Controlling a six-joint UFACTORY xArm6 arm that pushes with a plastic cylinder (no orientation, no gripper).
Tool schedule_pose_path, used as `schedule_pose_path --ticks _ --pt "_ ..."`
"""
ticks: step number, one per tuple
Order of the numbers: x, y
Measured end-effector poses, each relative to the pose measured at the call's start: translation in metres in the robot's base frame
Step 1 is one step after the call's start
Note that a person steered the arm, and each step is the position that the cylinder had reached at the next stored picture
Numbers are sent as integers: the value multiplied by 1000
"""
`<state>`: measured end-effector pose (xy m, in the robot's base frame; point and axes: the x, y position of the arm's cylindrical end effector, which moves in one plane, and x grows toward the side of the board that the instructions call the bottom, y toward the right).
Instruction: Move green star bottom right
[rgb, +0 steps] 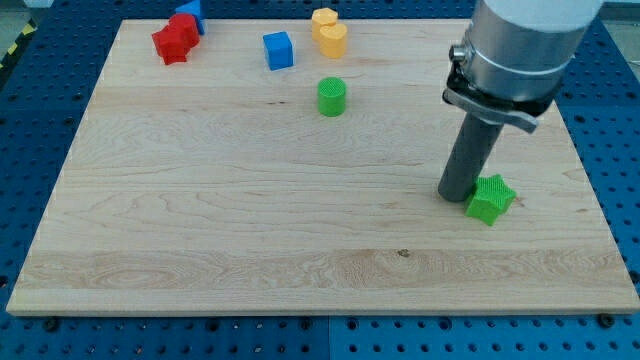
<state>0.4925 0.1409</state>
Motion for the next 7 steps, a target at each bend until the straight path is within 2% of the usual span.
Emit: schedule_pose_path --ticks 1,3,5,7 --pt "-22 1" --pt "40 24" --pt "41 42" --pt "-17 45"
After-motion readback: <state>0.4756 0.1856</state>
